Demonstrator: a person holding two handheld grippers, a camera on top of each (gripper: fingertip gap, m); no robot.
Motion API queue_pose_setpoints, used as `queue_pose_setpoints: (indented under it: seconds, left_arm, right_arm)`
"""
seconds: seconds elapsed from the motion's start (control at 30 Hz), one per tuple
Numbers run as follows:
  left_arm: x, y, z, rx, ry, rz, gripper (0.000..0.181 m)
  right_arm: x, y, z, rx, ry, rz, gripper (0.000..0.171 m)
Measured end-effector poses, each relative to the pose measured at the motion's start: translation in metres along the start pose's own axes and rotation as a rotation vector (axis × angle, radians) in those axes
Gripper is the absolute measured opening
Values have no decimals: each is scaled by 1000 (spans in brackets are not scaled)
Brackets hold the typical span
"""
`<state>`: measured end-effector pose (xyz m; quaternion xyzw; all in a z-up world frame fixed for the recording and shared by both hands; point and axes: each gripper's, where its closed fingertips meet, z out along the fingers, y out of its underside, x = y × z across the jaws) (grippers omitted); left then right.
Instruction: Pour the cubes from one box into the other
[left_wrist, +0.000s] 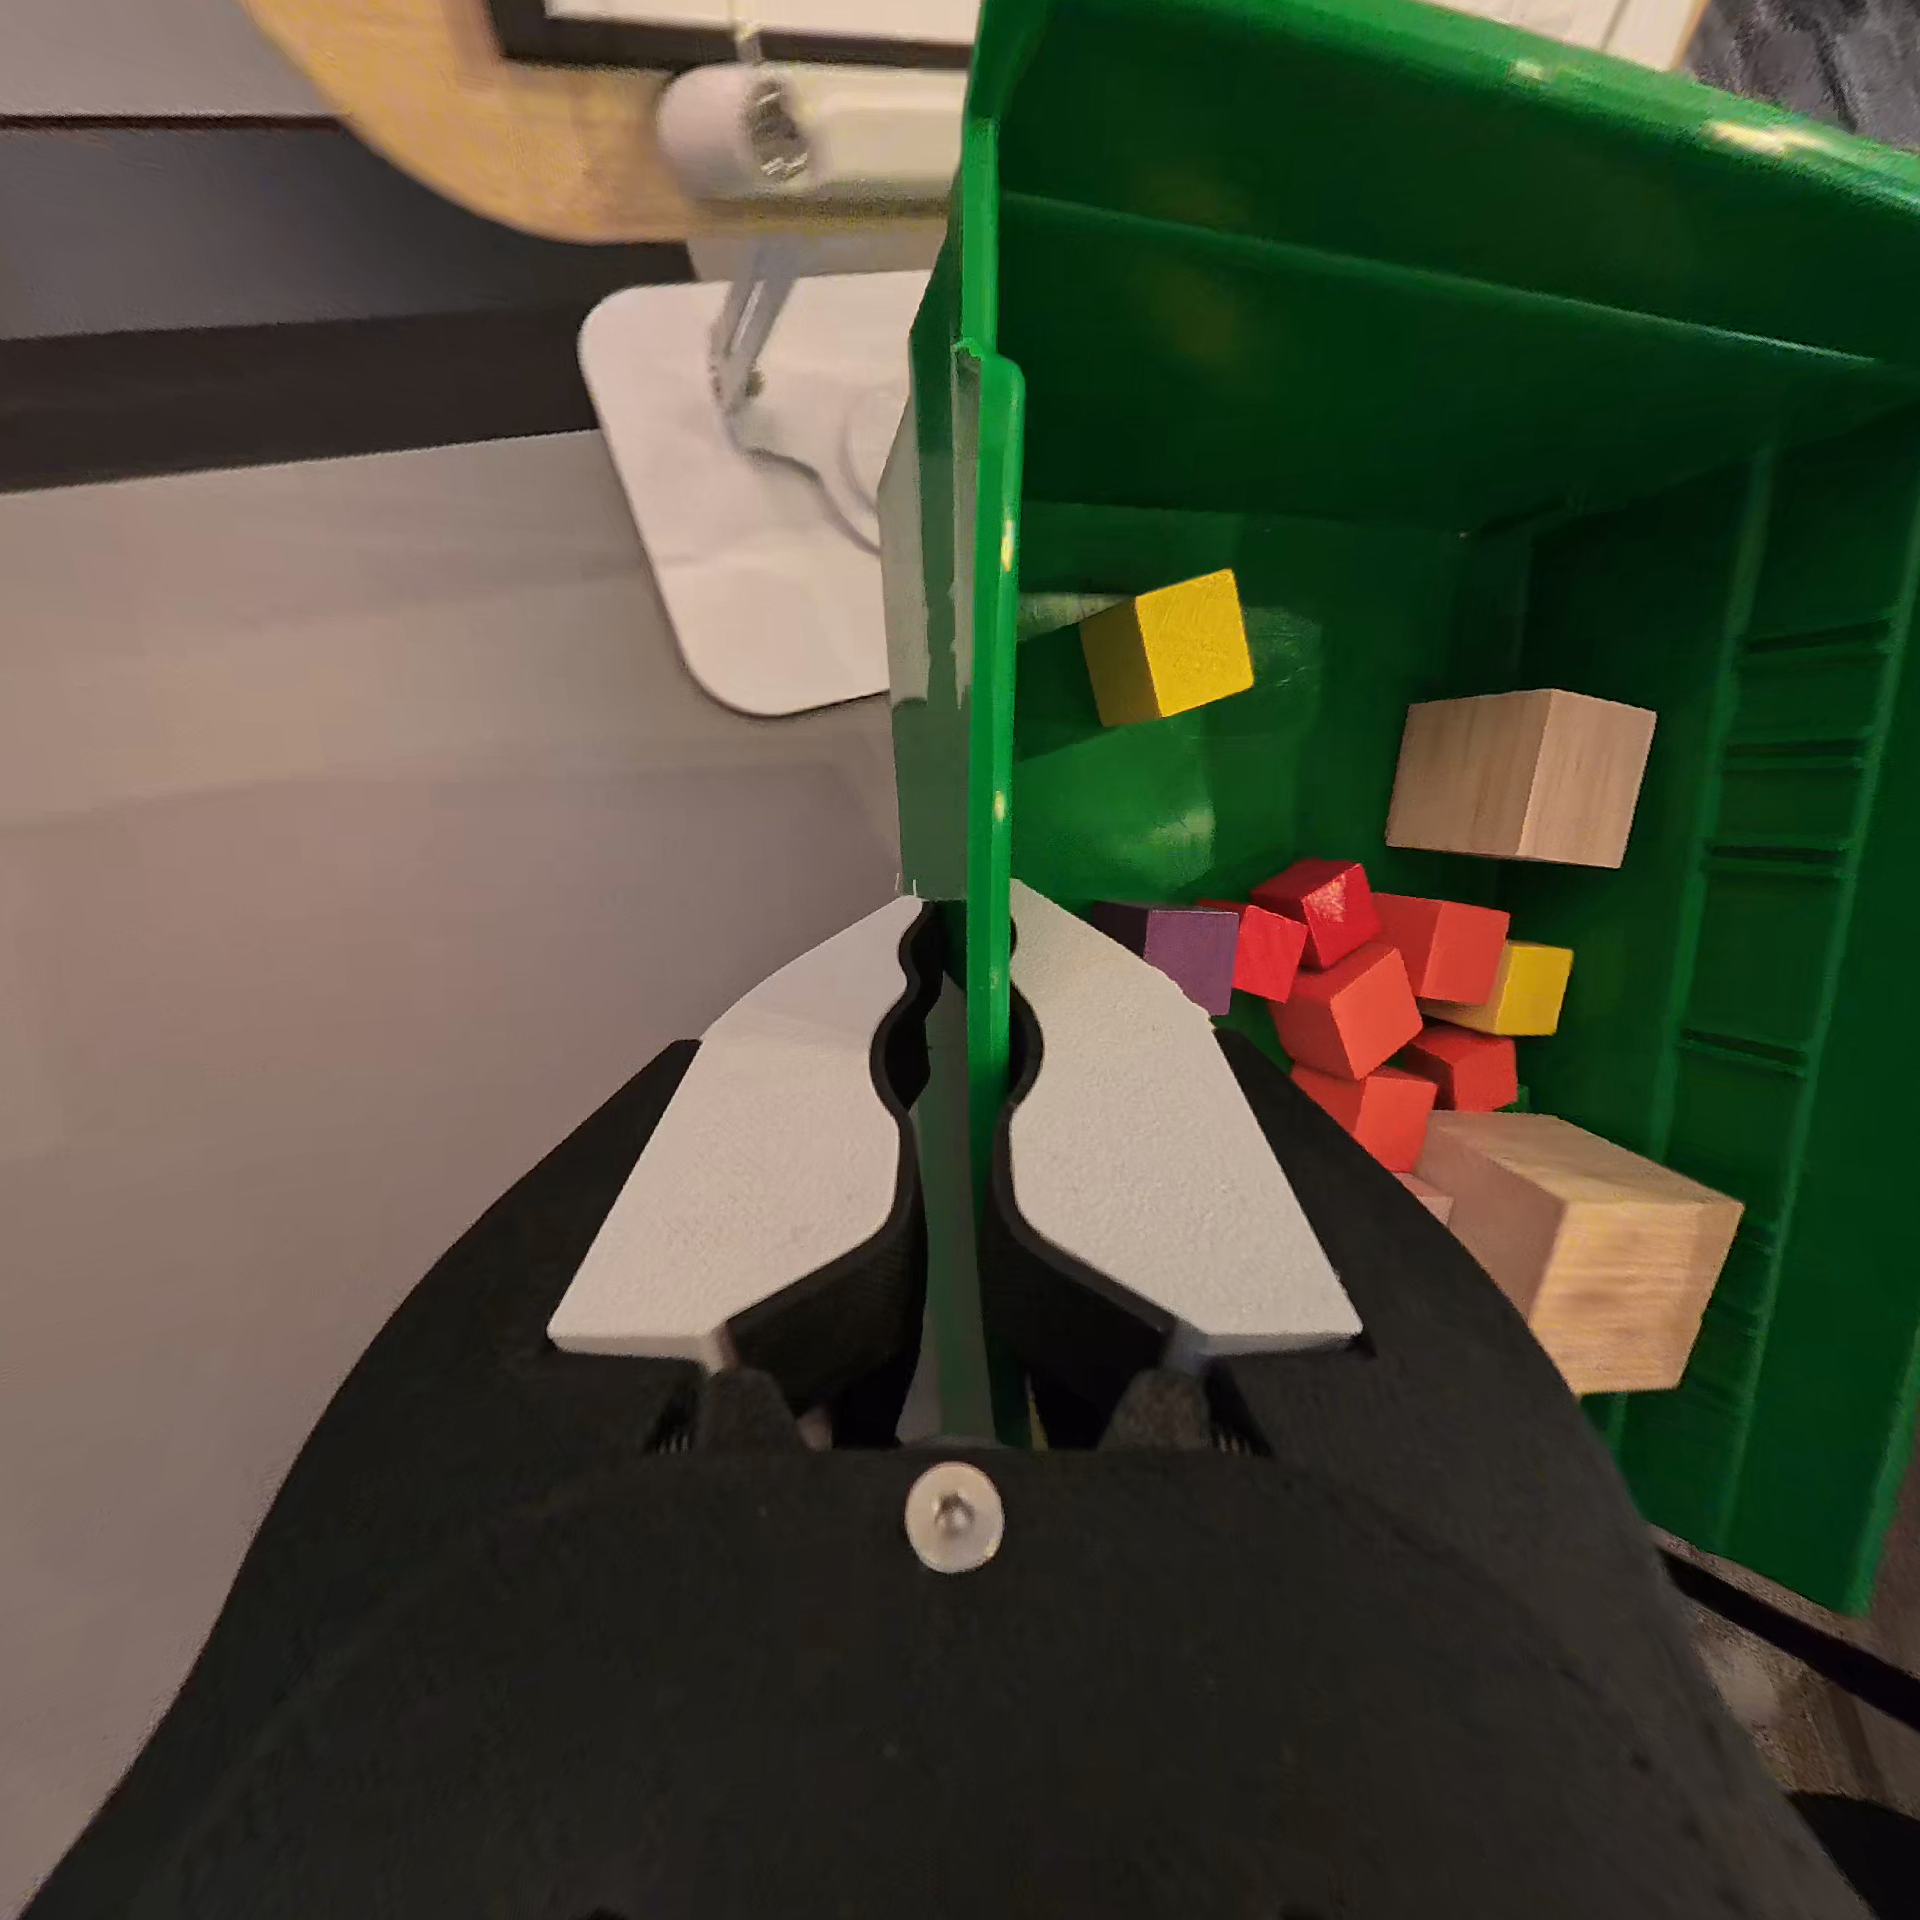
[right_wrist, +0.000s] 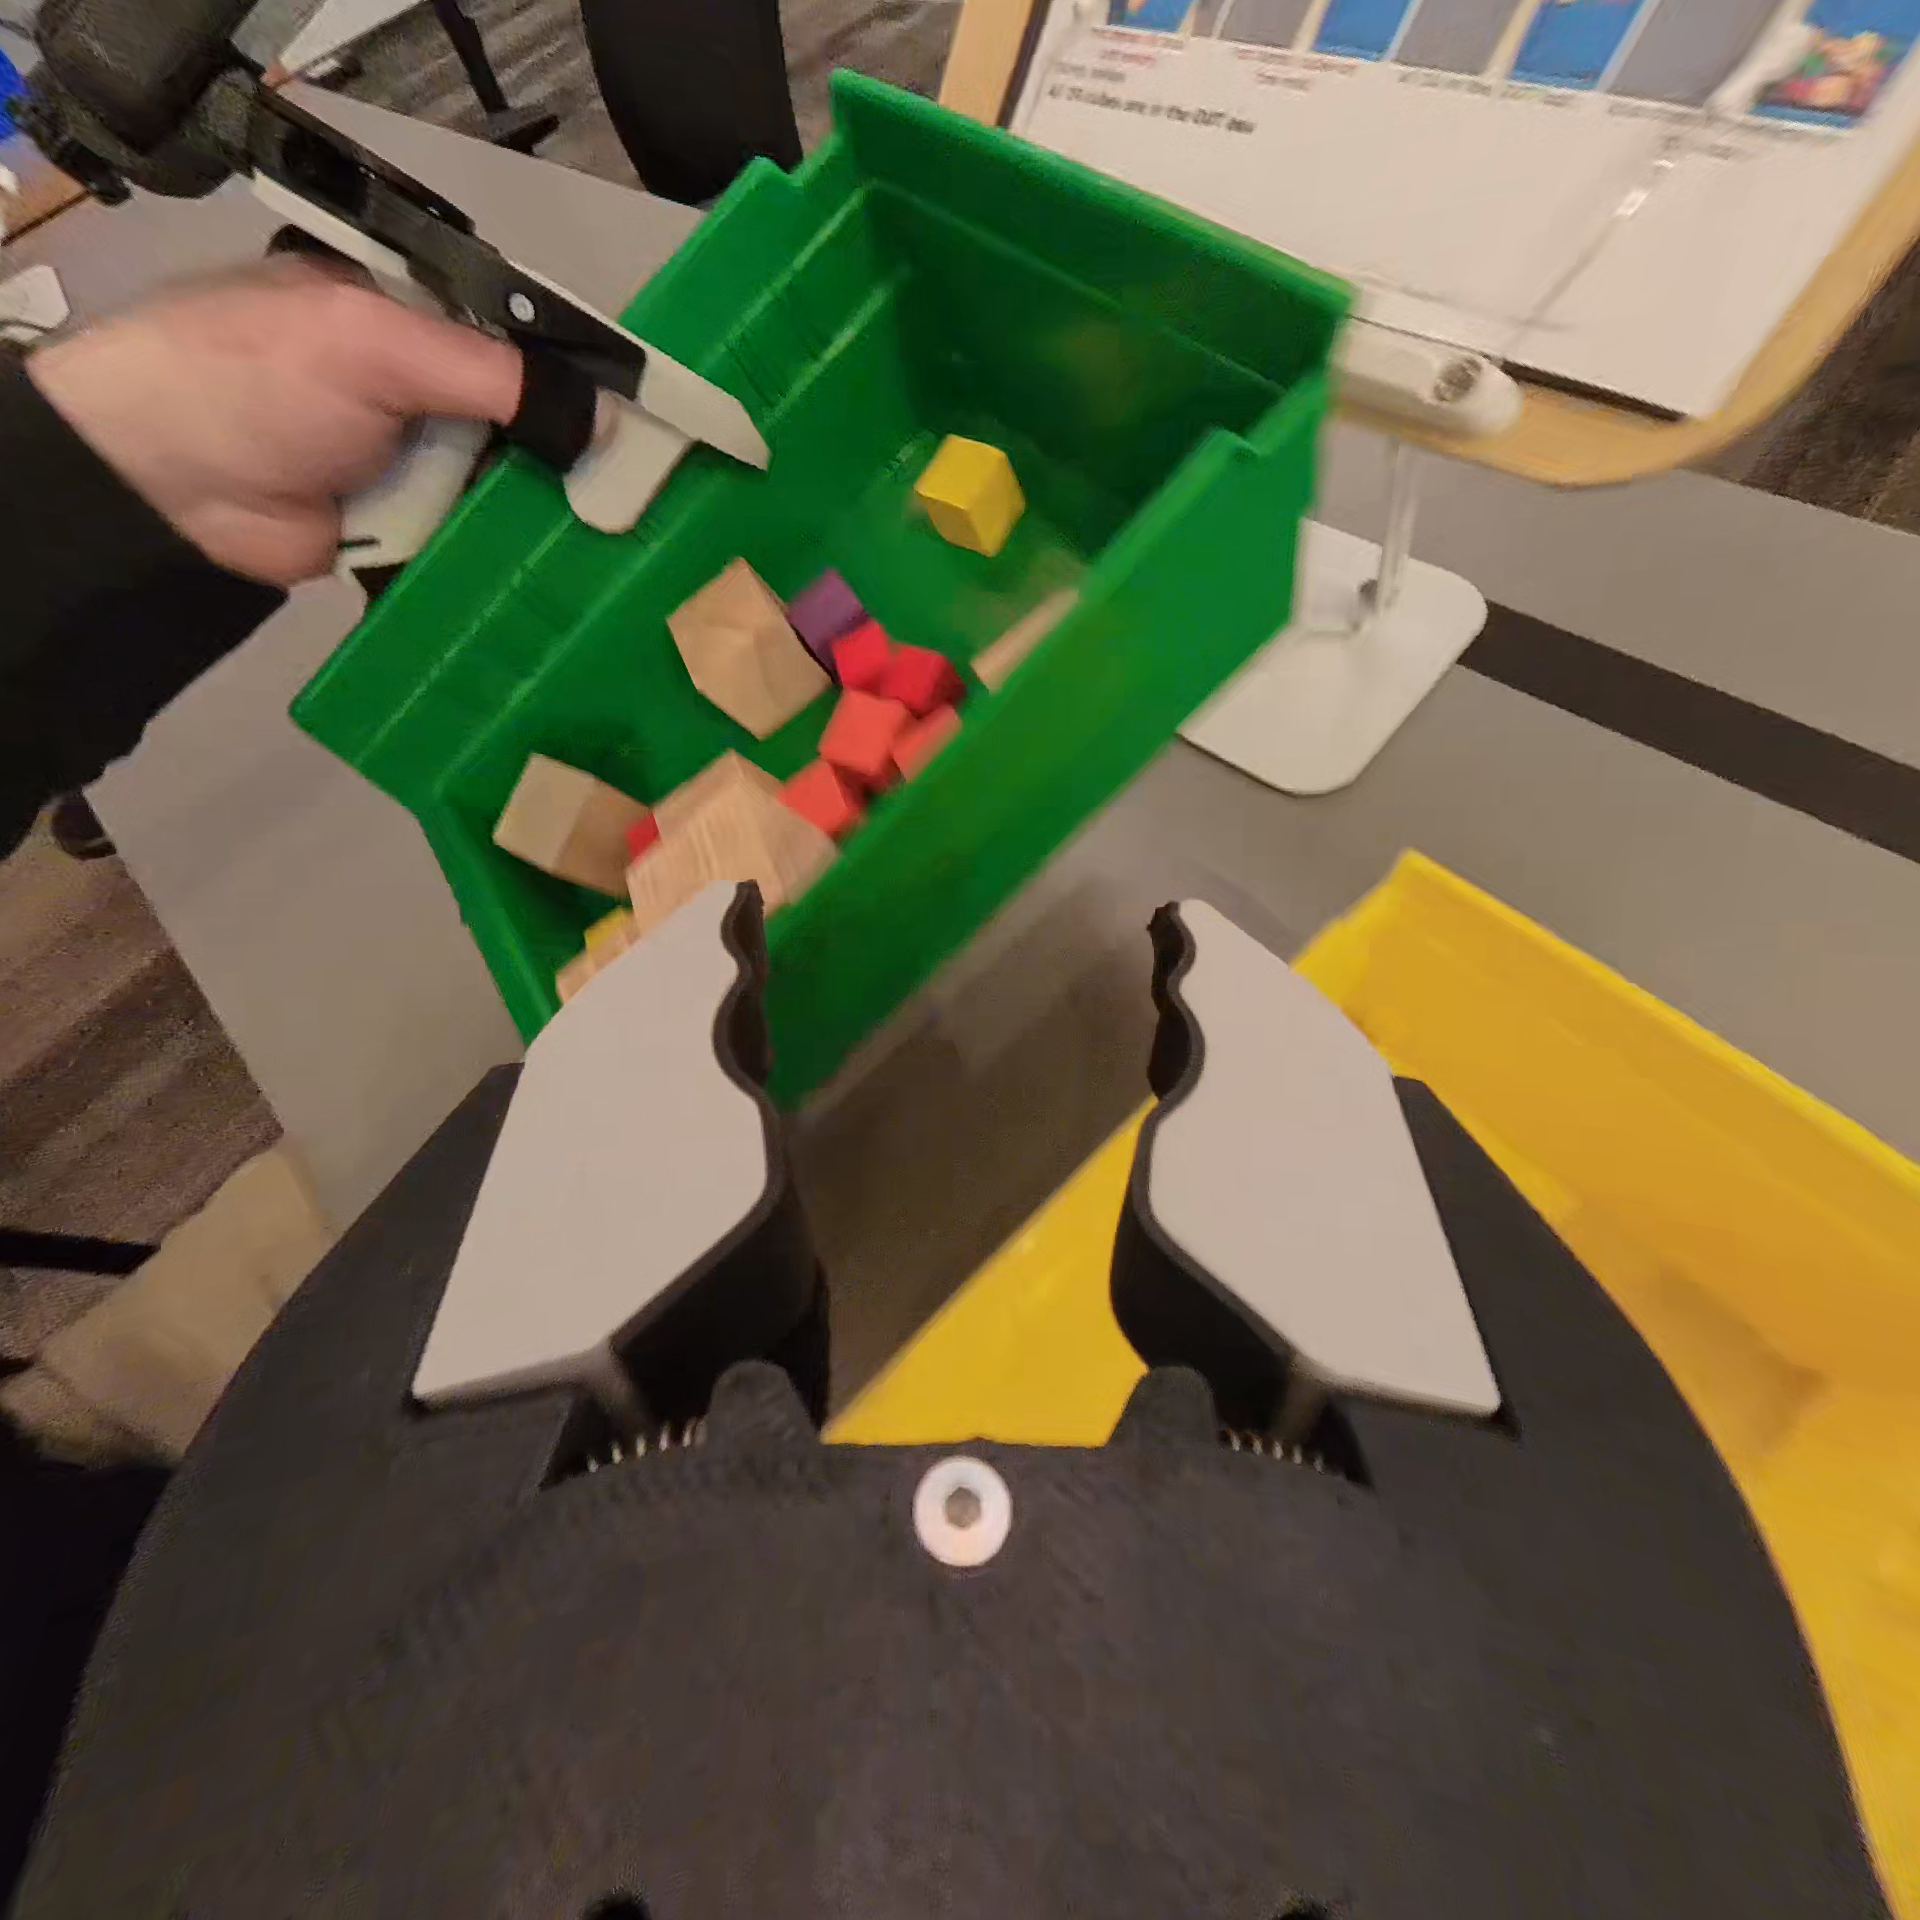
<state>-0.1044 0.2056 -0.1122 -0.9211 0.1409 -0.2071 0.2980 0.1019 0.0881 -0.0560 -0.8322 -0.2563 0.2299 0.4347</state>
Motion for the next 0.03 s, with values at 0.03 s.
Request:
queue_pose_setpoints:
  seconds: [0.03]
  left_arm:
    - [10, -6, 3, -2, -2, 9, 5]
  right_arm:
    - [4, -3, 15, -27, 23, -10, 66]
